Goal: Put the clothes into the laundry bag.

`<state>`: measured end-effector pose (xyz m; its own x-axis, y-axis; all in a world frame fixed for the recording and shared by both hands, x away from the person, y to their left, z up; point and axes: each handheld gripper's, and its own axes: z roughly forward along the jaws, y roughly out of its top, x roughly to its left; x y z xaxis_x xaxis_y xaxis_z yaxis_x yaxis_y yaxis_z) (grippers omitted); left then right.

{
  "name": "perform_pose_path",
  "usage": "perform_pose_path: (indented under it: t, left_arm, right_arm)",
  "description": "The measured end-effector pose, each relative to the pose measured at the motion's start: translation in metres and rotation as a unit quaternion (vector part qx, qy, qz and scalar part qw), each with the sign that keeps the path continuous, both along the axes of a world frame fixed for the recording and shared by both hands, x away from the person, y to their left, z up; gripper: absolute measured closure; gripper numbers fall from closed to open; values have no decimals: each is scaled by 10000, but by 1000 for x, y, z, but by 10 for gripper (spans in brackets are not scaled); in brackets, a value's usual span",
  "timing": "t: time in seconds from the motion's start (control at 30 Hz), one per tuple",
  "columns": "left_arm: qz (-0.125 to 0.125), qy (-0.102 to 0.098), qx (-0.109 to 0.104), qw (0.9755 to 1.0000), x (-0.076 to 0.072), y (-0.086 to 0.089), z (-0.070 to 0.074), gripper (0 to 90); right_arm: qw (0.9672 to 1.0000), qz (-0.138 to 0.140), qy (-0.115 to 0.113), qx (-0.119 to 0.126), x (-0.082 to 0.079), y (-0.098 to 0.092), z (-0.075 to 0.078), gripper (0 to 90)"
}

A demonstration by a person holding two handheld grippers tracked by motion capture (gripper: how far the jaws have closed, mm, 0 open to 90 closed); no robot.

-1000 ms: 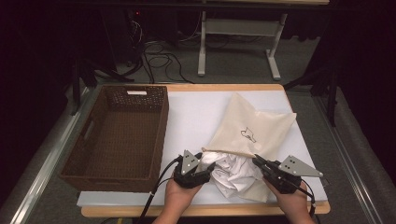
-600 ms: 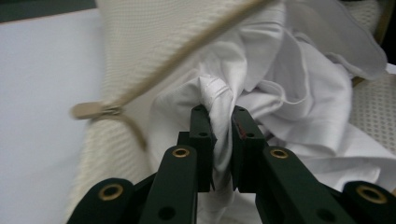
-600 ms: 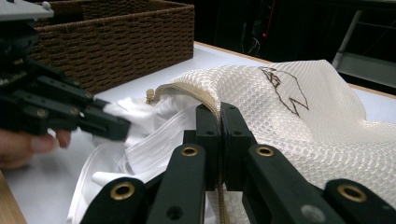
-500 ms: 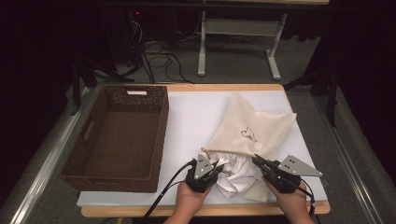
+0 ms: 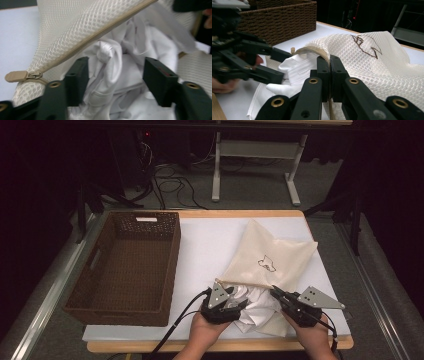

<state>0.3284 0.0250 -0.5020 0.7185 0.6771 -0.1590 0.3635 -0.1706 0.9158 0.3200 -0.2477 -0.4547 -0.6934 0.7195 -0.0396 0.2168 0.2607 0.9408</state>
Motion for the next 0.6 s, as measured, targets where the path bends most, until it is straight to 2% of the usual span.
perform_pose_path:
  t: [0.23, 0.27, 0.3, 0.37, 0.4, 0.47, 0.5, 0.53, 0.6]
  left_arm:
    - [121, -144, 83, 9998, -16, 19, 3, 201]
    - [124, -113, 90, 9998, -18, 22, 1, 190]
    - [117, 29, 98, 9999, -21, 27, -6, 180]
    - [127, 71, 122, 9998, -23, 30, -9, 173]
    - [144, 196, 83, 9997, -26, 34, -12, 171]
    - [103, 242, 81, 9996, -28, 34, -13, 169]
    - [83, 206, 179, 9996, -30, 33, -14, 162]
    - [30, 195, 399, 9990, -32, 28, -18, 162]
    - [-23, 237, 447, 9987, -32, 25, -20, 162]
  right_arm:
    - [10000, 13, 3, -3, 0, 0, 1, 892]
    - [10000, 6, -6, -4, 0, 0, 1, 892]
    - [10000, 11, -14, -9, 0, 0, 1, 892]
    - [10000, 23, -25, -15, 0, -1, 1, 892]
    - [10000, 17, -38, -23, 0, -1, 1, 892]
    - [10000, 14, -23, -4, -1, -2, 2, 891]
    - [10000, 7, -6, 13, -1, -2, 2, 891]
    - [10000, 8, -7, 14, -1, -2, 2, 891]
    - [10000, 17, -24, 6, 0, -1, 2, 891]
